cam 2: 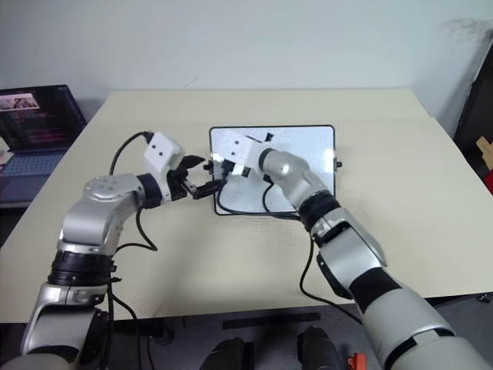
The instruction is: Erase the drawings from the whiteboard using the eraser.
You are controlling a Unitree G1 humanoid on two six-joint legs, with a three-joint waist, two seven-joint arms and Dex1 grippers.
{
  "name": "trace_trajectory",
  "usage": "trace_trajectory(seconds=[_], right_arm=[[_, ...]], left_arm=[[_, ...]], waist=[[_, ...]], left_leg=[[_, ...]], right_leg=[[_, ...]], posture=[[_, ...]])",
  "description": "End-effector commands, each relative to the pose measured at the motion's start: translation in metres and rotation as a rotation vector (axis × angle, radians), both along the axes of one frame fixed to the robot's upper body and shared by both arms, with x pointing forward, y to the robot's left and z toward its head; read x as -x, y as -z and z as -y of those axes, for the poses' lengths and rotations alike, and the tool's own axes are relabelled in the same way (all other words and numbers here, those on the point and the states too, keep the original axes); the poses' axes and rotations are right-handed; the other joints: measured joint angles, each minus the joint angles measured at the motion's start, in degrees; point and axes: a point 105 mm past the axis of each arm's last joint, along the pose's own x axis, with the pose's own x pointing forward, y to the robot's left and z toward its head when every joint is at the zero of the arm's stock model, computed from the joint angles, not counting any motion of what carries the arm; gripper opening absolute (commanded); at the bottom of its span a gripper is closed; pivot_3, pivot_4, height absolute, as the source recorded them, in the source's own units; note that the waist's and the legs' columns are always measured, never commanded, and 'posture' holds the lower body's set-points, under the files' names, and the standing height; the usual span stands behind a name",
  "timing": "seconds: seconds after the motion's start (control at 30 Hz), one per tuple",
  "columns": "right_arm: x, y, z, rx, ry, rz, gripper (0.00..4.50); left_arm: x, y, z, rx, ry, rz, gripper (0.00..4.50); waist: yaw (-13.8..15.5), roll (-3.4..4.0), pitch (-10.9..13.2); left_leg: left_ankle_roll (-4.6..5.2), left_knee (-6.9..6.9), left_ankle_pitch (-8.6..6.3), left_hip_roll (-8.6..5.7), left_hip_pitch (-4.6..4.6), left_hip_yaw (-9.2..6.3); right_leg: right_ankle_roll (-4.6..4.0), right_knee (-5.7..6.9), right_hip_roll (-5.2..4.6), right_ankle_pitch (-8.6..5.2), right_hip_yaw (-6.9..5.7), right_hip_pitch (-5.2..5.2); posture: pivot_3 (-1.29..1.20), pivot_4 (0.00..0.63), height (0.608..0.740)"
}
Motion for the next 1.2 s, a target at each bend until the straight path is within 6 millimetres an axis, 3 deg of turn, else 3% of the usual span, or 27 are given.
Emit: trace_trajectory(seconds=[0.03,0.27,0.37,0.63,0.93,1.1,1.2], right_arm=[[-0.007,0.006,0.015,0.008,0.059,-0.028,1.17],[0.009,0.039,0.001,0.091,-0.04,-0.165,1.17],[0.01,0.043,0.002,0.097,-0.046,-0.192,1.17],[-0.004,0.009,0.013,0.002,0.035,-0.103,1.17],[-0.014,0.003,0.035,-0.048,0.101,-0.113,1.17],[-0.01,-0.003,0.031,-0.135,0.068,-0.175,1.17],[0.005,-0.004,0.012,-0.17,-0.056,-0.262,1.17]], left_arm=[[0.003,-0.01,0.005,0.002,0.02,0.043,4.5],[0.002,-0.01,0.007,0.004,0.024,0.042,4.5],[0.002,-0.01,0.006,0.004,0.02,0.042,4.5],[0.004,-0.009,0.006,0.008,0.016,0.042,4.5],[0.004,-0.008,0.007,0.009,0.019,0.041,4.5],[0.005,-0.008,0.008,0.008,0.024,0.041,4.5],[0.005,-0.007,0.009,0.007,0.028,0.038,4.5]], waist=[[0.1,0.0,0.0],[0.0,0.0,0.0],[-0.1,0.0,0.0],[0.0,0.0,0.0],[0.6,0.0,0.0],[0.6,0.0,0.0],[0.5,0.0,0.0]], left_leg=[[0.01,0.02,-0.01,0.0,0.0,0.0],[0.02,0.05,0.0,0.01,0.03,-0.01],[0.03,0.05,-0.01,0.02,0.07,-0.01],[0.01,0.05,0.02,0.04,0.12,-0.03],[0.01,0.05,0.05,0.01,0.1,-0.11],[0.01,0.05,0.05,0.01,0.09,-0.11],[0.01,0.04,0.04,0.03,0.07,-0.1]], right_leg=[[-0.01,0.01,0.0,0.01,0.0,0.01],[-0.03,0.02,0.02,0.02,-0.01,0.04],[-0.03,0.04,0.03,0.02,-0.01,0.07],[-0.11,0.07,0.04,0.07,-0.03,0.1],[-0.14,0.05,0.04,0.09,-0.09,0.12],[-0.14,0.04,0.03,0.09,-0.08,0.11],[-0.14,0.03,0.03,0.09,-0.08,0.11]], posture=[[0.0,0.15,0.74],[0.0,0.15,0.74],[0.0,0.15,0.74],[0.0,0.15,0.74],[0.0,0.15,0.74],[0.0,0.15,0.74],[0.0,0.15,0.74]])
